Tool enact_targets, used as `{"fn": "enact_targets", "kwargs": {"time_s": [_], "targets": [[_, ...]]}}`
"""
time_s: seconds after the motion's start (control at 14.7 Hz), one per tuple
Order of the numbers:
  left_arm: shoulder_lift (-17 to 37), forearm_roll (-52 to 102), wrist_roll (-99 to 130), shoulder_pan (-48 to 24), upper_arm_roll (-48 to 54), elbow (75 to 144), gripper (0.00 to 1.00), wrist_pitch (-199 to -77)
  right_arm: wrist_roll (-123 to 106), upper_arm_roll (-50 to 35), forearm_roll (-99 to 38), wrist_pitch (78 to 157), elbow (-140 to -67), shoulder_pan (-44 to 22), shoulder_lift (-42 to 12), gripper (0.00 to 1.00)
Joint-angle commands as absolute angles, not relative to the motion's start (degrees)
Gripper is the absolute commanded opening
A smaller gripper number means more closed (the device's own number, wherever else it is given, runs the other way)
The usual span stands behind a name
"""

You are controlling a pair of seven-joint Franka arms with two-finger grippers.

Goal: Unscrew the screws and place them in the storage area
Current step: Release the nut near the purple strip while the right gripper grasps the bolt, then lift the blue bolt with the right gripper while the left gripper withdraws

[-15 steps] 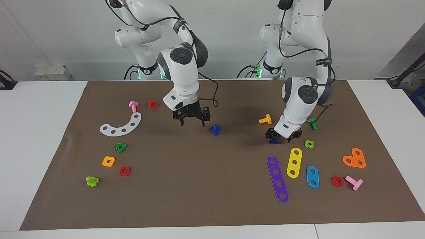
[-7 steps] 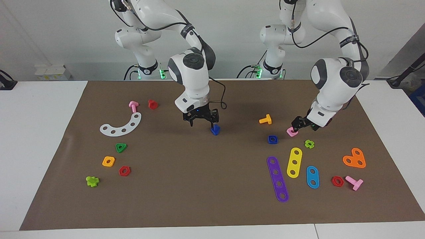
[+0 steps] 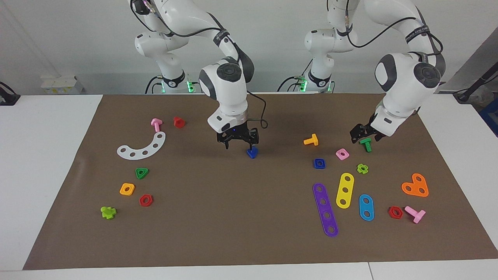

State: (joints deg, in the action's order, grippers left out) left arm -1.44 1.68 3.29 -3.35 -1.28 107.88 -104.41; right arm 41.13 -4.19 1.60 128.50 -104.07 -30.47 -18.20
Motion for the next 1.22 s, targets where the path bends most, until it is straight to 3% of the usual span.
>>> {"fn": "enact_targets", "kwargs": {"time_s": [0.0,0.27,0.61,0.88,1.16], "targets": [[-6.41,0.19,2.90,-3.34,-0.88,107.24,1.00,-99.78,41.40,-4.13,4.56,132.09,-104.76,-32.52,-20.56,0.91],[-9.40,-2.72,3.51,-3.69,-0.18,105.12,1.00,-93.61,41.66,-4.04,5.97,132.63,-104.76,-34.97,-22.32,0.86],[-11.87,-2.81,5.45,-1.59,-0.53,108.98,1.00,-93.78,41.92,-4.13,8.09,132.36,-105.38,-34.98,-22.41,0.74],[-13.53,-2.81,4.92,1.58,-0.62,111.87,1.00,-94.39,42.10,-4.13,8.09,132.10,-105.73,-34.98,-22.41,0.53],[-13.89,-2.81,5.01,1.59,-0.35,112.41,1.00,-95.36,42.28,-4.13,7.91,131.75,-106.61,-34.98,-22.06,0.41]]}}
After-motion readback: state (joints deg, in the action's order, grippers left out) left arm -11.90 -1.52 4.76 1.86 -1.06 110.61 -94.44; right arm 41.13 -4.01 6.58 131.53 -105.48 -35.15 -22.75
